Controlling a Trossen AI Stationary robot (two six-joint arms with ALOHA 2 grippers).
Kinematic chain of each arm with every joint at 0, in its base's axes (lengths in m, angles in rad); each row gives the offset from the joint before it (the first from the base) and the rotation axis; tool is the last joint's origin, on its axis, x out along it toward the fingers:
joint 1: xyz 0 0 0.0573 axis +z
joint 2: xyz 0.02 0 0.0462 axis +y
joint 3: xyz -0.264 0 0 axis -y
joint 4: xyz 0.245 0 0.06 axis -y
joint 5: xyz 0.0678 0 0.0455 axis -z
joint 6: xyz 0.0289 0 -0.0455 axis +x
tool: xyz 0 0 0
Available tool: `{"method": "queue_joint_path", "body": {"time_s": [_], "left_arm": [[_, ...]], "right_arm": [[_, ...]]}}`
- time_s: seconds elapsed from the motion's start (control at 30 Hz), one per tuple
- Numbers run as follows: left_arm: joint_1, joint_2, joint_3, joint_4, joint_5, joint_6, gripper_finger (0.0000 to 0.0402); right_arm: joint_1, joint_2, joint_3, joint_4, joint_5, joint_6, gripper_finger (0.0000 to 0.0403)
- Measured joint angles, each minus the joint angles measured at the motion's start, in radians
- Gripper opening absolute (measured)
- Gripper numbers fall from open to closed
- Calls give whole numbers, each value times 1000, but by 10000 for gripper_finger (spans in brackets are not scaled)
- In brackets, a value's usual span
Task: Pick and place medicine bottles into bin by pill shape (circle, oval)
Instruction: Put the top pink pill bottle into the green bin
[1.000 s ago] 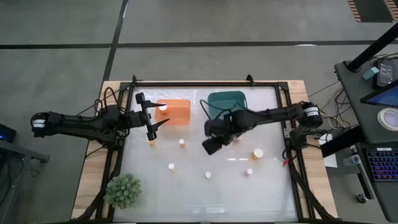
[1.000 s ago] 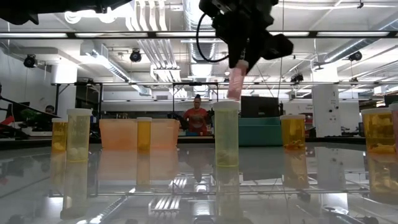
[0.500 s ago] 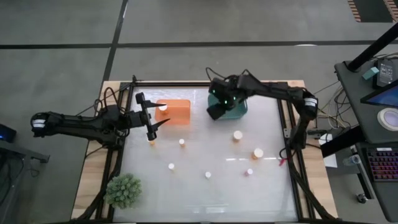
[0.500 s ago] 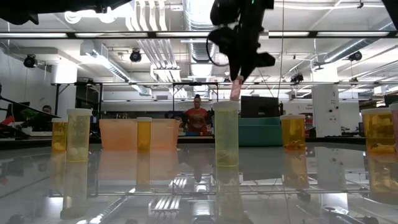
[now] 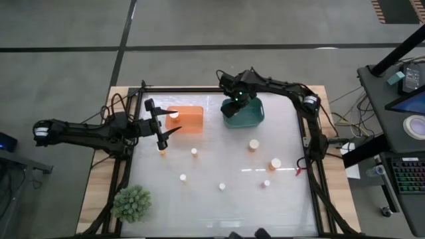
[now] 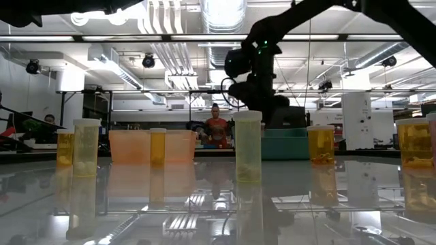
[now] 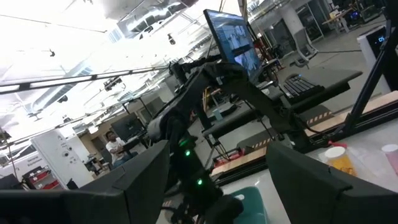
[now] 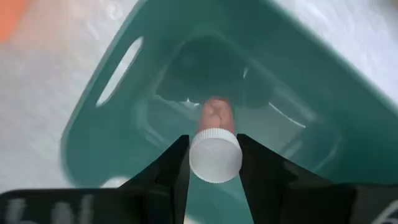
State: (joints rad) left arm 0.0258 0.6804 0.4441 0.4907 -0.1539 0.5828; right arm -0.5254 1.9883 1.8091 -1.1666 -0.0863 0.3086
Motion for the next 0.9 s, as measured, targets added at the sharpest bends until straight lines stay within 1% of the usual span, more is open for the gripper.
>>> {"method": "queue_joint_path", "body": {"time_s": [0.27, 0.4, 0.73, 0.9], "left_arm": [[0, 0, -6, 1, 0, 1, 251], [0, 0, -6, 4, 0, 2, 251], [0, 0, -6, 4, -1, 2, 251], [0, 0, -6, 3, -5, 3, 251]], "right_arm": [[-8, 90, 117, -8, 0, -42, 112], [-9, 125, 170, -50, 0, -58, 114], [-10, 139, 170, -62, 4, -86, 117], [-10, 139, 168, -55, 7, -87, 142]]}}
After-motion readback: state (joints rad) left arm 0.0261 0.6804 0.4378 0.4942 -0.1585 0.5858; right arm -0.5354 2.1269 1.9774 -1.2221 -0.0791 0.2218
